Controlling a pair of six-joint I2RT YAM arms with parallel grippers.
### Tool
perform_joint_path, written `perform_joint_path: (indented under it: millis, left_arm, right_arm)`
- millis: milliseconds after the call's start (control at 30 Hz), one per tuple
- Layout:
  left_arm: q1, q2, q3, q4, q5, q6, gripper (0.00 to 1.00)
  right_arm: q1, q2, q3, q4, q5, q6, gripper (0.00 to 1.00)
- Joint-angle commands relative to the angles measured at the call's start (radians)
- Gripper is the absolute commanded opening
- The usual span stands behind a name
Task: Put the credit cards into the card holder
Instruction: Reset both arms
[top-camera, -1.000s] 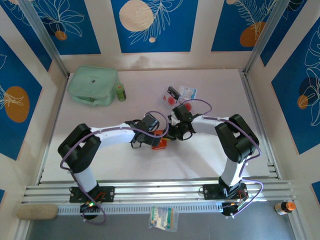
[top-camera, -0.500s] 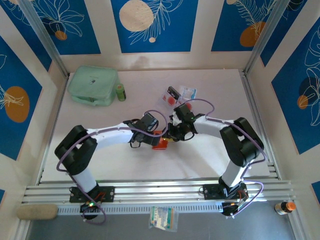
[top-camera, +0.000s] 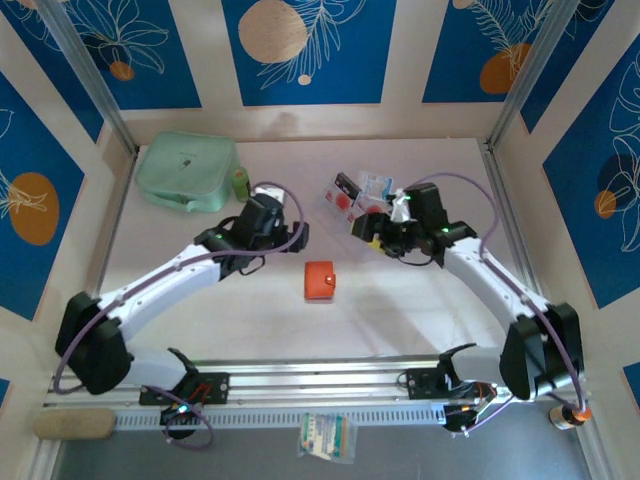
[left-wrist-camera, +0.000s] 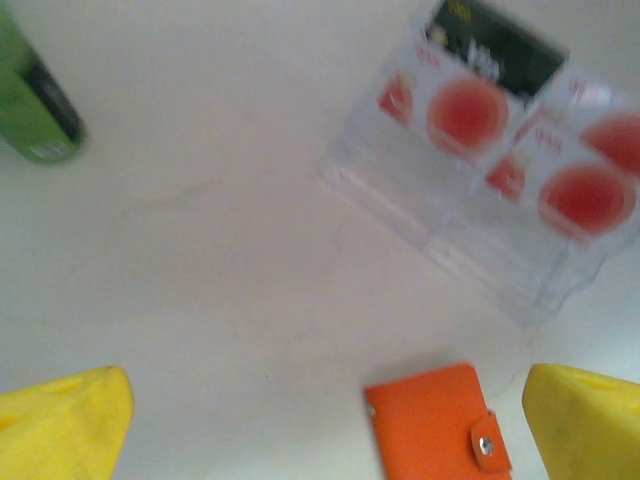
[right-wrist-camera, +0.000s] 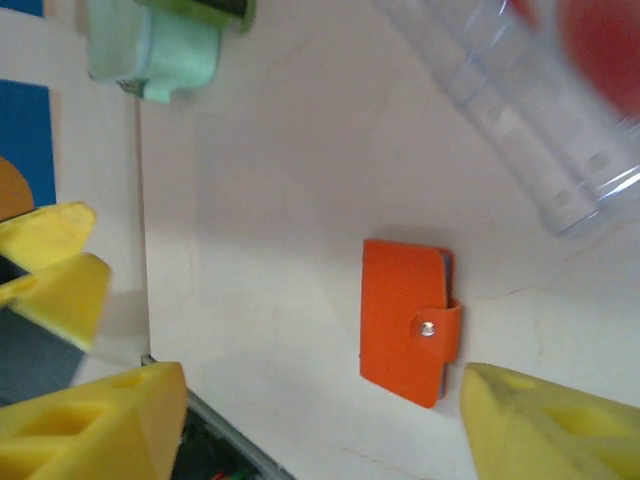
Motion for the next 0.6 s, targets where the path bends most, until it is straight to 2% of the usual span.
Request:
perform_joint_path:
  millis: [0, 67, 133, 267, 500, 567]
  left_arm:
    - [0.039, -0.103, -0.061, 0.047, -0.101, -0.003, 1.0]
    - [0.055, -0.16, -0.118, 0.104, -0.171, 0.026, 1.0]
    - [0.068, -0.215, -0.186, 0.184, -0.252, 0.085, 0.99]
    - [0.136, -0.279, -0.271, 0.29, -0.335, 0.187, 1.0]
    - [0.373, -0.272, -0.398, 0.467, -0.33, 0.289, 1.0]
    - [0.418, -0.25, -0.439, 0.532, -0.338, 0.334, 1.0]
  right_arm:
    - [-0.072, -0.102, 0.006, -0.11, 0.048, -0.065, 0.84]
    - [-0.13, -0.144, 0.02, -0.141, 0.096, -0.098, 0.86]
    - [-0.186, -0.171, 0.032, -0.16, 0.167, -0.129, 0.93]
    - [-0.275, -0.178, 0.019, -0.128, 0.345, -0.179, 1.0]
    - [-0.344, -0.135, -0.166, 0.209, 0.652, -0.216, 0.99]
    - [-0.353, -0.104, -0.201, 0.29, 0.678, -0.235, 0.99]
